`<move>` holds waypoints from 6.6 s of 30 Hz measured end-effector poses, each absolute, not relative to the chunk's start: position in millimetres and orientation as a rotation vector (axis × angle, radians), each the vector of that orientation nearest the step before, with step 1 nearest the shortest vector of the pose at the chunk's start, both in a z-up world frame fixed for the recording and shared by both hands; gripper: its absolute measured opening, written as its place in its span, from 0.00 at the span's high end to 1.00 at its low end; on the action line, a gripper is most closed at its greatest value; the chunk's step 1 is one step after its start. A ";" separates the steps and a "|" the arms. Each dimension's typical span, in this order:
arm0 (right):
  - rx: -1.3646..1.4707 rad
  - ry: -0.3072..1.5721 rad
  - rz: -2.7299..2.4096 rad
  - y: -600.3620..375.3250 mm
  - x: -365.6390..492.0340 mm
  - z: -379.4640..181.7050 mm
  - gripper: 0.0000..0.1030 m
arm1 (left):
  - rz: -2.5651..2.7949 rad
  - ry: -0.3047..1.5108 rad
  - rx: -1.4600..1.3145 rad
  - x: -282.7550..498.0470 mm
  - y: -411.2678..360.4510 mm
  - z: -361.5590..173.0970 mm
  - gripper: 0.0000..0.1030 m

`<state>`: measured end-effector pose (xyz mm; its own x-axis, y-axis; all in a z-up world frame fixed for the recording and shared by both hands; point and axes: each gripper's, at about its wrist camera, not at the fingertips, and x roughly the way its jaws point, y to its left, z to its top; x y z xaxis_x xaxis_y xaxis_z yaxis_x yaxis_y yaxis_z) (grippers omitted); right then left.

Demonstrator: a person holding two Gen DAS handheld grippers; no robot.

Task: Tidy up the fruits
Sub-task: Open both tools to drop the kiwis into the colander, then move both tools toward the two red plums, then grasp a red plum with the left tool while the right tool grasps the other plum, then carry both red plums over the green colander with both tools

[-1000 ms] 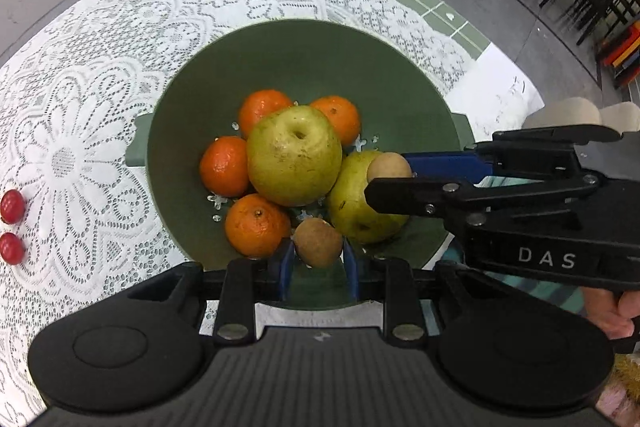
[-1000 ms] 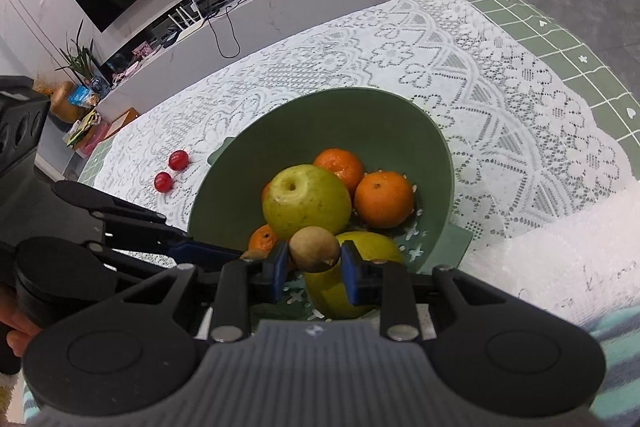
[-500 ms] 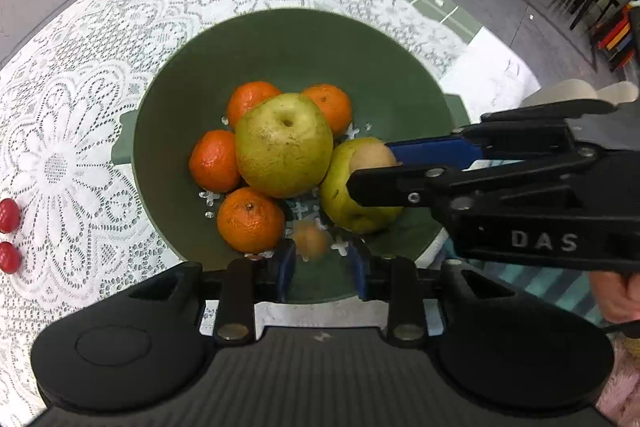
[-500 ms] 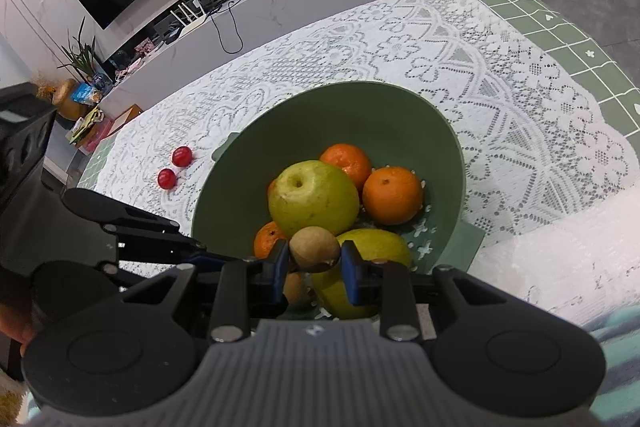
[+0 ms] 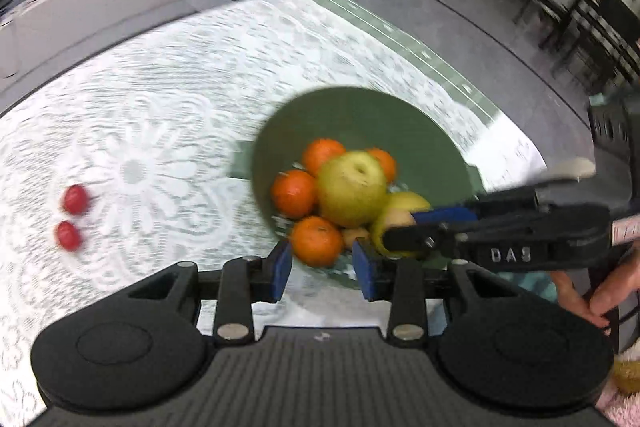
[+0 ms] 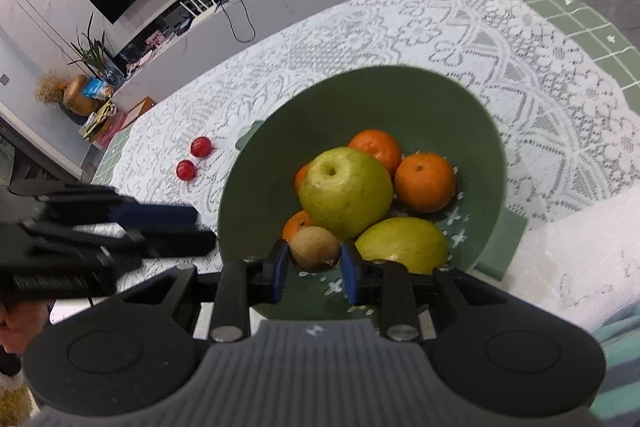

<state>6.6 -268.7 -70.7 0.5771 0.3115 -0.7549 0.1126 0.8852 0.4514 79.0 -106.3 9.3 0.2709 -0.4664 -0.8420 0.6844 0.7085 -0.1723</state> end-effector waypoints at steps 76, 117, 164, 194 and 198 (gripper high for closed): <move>0.094 0.846 0.173 -90.9 166.2 -91.1 0.53 | -0.272 0.982 -0.120 188.2 51.7 -58.3 0.54; 0.091 0.872 0.226 -50.5 227.6 -122.8 0.60 | -0.217 0.988 -0.262 227.4 93.7 -73.6 0.68; 0.055 0.903 0.297 -116.3 96.5 -45.8 0.68 | -0.381 1.028 -0.071 118.1 24.3 -2.2 0.68; 0.010 1.010 0.150 -288.6 15.2 -43.8 0.68 | -0.822 1.087 0.230 77.3 -154.9 -11.6 0.68; -0.053 1.064 0.205 -288.5 32.8 -49.7 0.68 | -0.833 1.119 0.307 79.5 -168.2 -21.3 0.68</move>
<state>32.8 -288.5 -49.7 0.4681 0.1410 -0.8724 -0.1924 0.9798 0.0551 79.5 -168.2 -21.3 0.1816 -0.4326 -0.8831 0.7214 0.6689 -0.1793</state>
